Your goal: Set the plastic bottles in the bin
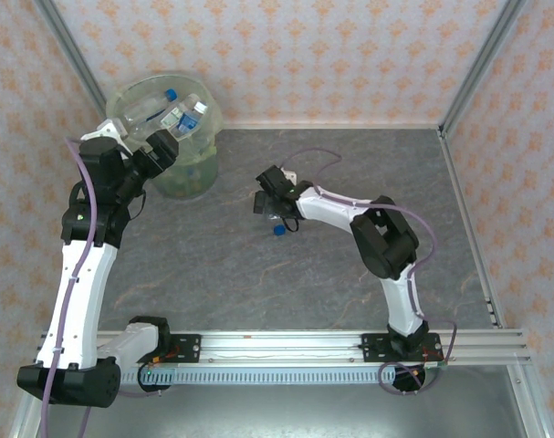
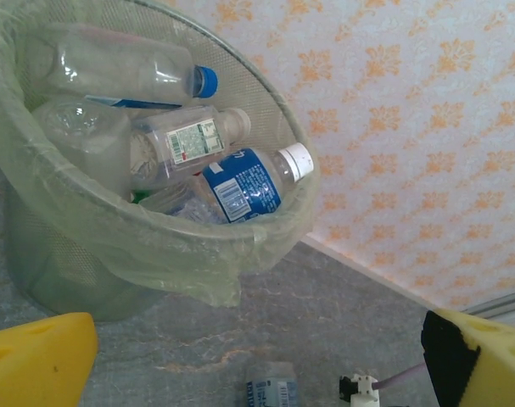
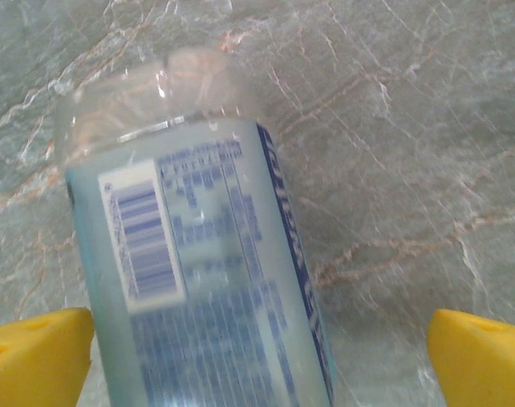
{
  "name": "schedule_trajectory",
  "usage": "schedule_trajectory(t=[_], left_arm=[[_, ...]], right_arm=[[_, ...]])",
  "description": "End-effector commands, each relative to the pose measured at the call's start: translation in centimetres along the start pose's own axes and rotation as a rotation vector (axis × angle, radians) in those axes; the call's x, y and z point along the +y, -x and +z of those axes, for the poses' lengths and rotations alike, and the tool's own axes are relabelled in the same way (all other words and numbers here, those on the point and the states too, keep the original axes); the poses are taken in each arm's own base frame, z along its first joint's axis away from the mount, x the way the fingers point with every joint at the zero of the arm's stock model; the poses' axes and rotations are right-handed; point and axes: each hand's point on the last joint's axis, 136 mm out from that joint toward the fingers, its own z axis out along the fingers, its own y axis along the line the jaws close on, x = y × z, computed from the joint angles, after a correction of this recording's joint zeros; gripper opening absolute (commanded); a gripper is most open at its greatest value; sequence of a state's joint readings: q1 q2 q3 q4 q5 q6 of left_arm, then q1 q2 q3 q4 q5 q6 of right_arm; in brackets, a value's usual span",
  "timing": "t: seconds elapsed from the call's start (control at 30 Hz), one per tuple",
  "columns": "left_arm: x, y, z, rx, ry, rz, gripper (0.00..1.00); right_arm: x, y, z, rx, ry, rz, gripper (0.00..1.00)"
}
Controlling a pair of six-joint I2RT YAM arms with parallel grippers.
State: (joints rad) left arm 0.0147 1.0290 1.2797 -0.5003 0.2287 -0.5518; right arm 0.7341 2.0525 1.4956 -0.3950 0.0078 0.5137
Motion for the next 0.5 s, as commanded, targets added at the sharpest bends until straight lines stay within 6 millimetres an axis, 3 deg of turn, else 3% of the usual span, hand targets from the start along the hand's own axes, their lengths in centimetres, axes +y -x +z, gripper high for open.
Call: schedule_trajectory(t=[0.0, 0.1, 0.3, 0.47], left_arm=[[-0.9, 0.2, -0.4, -0.017, -0.058, -0.010, 0.99], [-0.9, -1.0, 0.2, 0.022, -0.082, -0.027, 0.99], [-0.6, -4.0, 1.5, 0.101, -0.136, -0.120, 0.99], [-0.4, -4.6, 1.7, 0.109, -0.140, -0.144, 0.99]], right_arm=[[0.4, -0.1, -2.0, -0.002, 0.061, -0.021, 1.00], [0.0, -1.2, -2.8, 0.021, 0.089, -0.028, 1.00], [0.5, -3.4, -4.7, 0.037, 0.174, -0.057, 0.90], [0.0, -5.1, -4.1, 0.054, 0.181, -0.091, 0.78]])
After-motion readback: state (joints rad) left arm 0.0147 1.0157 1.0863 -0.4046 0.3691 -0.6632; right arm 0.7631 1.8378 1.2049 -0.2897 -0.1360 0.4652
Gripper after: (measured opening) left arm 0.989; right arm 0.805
